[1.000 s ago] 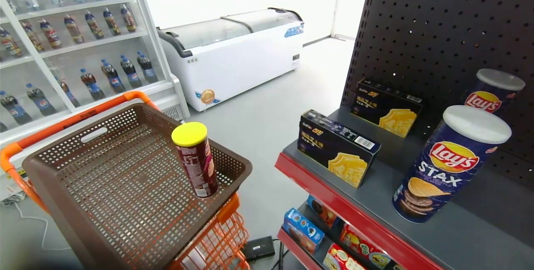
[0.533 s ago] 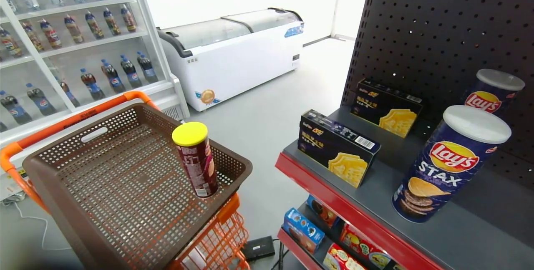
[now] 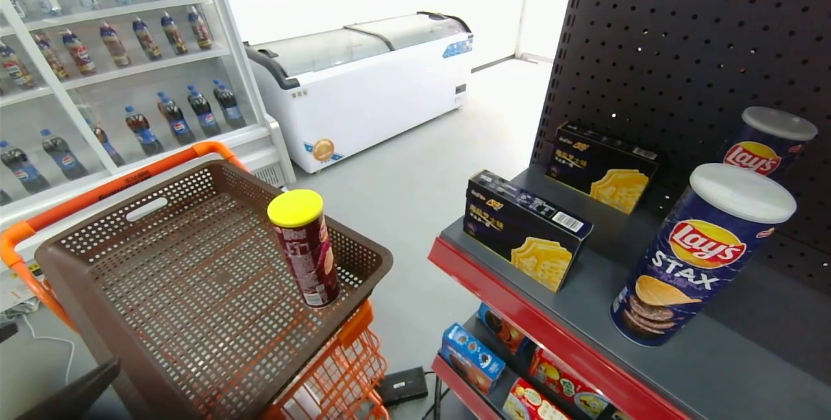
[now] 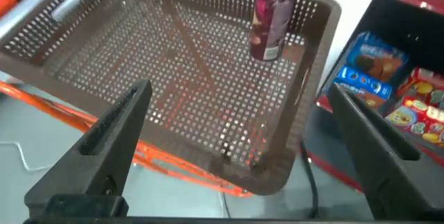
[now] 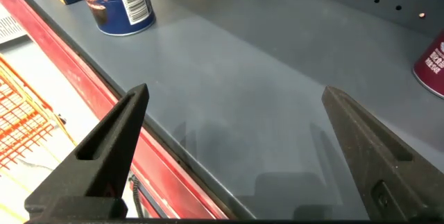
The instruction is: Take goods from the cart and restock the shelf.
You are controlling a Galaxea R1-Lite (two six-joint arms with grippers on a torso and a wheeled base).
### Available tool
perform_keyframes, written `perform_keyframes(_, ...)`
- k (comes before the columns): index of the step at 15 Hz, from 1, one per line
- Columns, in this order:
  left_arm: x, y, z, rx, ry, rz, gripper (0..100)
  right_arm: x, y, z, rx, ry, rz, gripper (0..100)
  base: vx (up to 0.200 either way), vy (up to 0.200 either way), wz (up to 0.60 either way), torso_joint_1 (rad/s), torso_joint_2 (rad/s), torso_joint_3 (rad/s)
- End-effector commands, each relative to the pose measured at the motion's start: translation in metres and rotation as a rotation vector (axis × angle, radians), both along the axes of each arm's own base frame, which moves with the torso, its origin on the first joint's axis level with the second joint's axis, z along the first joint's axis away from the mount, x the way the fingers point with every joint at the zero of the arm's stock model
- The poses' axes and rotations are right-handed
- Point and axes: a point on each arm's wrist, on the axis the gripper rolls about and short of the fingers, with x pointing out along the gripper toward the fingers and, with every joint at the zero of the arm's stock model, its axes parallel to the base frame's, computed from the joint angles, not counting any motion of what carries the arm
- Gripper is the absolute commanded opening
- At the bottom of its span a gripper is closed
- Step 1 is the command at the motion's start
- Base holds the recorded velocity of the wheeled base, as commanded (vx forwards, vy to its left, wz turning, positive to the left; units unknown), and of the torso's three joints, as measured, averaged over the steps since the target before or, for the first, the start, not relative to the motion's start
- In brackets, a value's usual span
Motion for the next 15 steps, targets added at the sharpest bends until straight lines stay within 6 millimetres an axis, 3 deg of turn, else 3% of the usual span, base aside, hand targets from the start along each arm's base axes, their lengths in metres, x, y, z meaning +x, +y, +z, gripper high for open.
perform_keyframes(1,0.052,-0.008,-0.013,0.025,0.169,-0.040,100,0.000,0.000,0.000,0.000,0.002,0.000,100,0.000,0.000,0.00,0.000,0.00,0.000)
perform_keyframes(7,0.137,-0.037,-0.036,0.026,0.127,-0.133,100,0.000,0.000,0.000,0.000,0.002,0.000,100,0.000,0.000,0.00,0.000,0.00,0.000)
perform_keyframes(15,0.204,-0.051,-0.081,0.013,0.028,-0.129,100,0.000,0.000,0.000,0.000,0.002,0.000,100,0.000,0.000,0.00,0.000,0.00,0.000)
